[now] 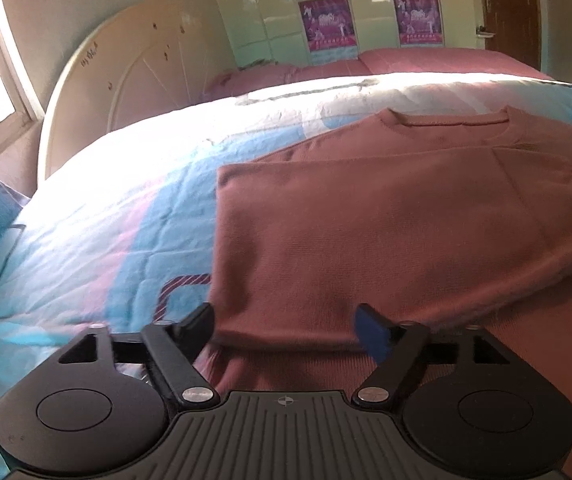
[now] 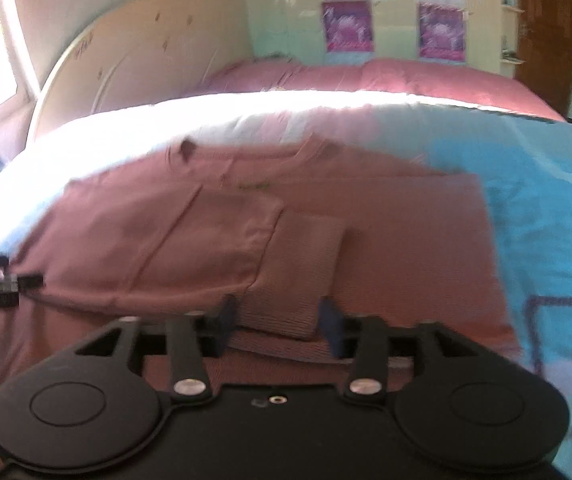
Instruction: Fold small clothes
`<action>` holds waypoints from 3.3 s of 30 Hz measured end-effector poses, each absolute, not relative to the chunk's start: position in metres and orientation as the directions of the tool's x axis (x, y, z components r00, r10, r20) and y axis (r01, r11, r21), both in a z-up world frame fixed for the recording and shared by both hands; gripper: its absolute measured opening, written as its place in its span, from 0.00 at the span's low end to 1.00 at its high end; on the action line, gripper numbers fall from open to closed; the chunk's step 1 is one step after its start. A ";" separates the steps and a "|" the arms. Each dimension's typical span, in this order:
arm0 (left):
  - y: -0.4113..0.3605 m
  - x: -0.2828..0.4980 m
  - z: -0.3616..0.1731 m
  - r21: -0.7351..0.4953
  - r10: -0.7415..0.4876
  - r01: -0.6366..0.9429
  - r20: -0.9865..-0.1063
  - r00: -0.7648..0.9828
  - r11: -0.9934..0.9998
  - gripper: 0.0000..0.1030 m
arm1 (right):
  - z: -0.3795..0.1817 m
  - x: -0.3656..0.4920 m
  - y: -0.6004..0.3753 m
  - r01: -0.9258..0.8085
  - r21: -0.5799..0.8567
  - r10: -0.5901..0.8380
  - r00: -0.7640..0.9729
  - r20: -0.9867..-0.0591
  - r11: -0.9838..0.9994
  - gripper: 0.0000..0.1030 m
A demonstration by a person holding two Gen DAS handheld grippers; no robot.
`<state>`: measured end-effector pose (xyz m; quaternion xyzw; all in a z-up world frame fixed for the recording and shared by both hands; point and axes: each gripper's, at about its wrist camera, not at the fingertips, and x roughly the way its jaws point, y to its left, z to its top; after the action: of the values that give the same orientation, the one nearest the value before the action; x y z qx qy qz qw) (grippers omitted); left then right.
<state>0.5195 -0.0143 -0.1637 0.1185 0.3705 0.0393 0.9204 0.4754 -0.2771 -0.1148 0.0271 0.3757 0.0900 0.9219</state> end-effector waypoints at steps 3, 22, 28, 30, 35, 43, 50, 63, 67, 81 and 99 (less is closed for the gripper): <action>-0.005 0.485 -0.159 0.222 0.119 0.044 -0.667 0.735 0.974 0.84 | -0.108 0.452 -0.293 -0.119 0.158 0.197 0.694 -0.693 0.980 0.40; 0.119 0.295 -0.186 -0.442 -0.352 0.028 -0.672 0.652 0.896 0.64 | -0.141 0.217 -0.427 0.251 0.551 0.246 0.697 -0.673 0.796 0.38; 0.135 0.272 -0.203 -0.619 -0.498 0.036 -0.594 0.632 0.785 0.63 | -0.152 0.187 -0.425 0.216 0.657 0.345 0.711 -0.613 0.722 0.38; 0.132 0.265 -0.207 -0.642 -0.525 0.045 -0.582 0.621 0.766 0.60 | -0.154 0.180 -0.423 0.196 0.681 0.380 0.707 -0.597 0.706 0.37; 0.127 0.272 -0.211 -0.643 -0.527 0.051 -0.577 0.624 0.764 0.48 | -0.158 0.182 -0.419 0.193 0.699 0.392 0.712 -0.583 0.688 0.31; 0.137 0.259 -0.199 -0.615 -0.475 0.055 -0.545 0.691 0.787 0.05 | -0.131 0.181 -0.415 0.083 0.692 0.403 0.760 -0.510 0.717 0.11; 0.140 0.264 -0.210 -0.664 -0.475 -0.026 -0.561 0.678 0.747 0.06 | -0.143 0.200 -0.411 0.196 0.645 0.353 0.703 -0.617 0.738 0.09; 0.141 0.376 -0.133 -0.774 -0.484 0.065 -0.325 0.813 0.630 0.05 | -0.045 0.299 -0.409 0.044 0.622 0.306 0.842 -0.444 0.782 0.08; 0.125 0.449 -0.124 -0.758 -0.475 0.057 -0.347 0.809 0.650 0.05 | -0.037 0.366 -0.415 0.068 0.644 0.301 0.843 -0.446 0.762 0.08; 0.098 0.646 -0.185 -0.706 -0.428 -0.091 -0.521 0.739 0.702 0.06 | -0.126 0.568 -0.441 0.205 0.692 0.348 0.745 -0.569 0.692 0.20; 0.028 0.703 -0.170 -0.068 -0.248 0.276 -0.674 0.696 0.959 0.56 | -0.113 0.604 -0.383 -0.152 0.146 0.211 0.705 -0.677 0.978 0.39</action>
<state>0.7029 0.0284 -0.1703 0.0193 0.3633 -0.1421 0.9206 0.6039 -0.3831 -0.1131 0.0399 0.3712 0.0982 0.9225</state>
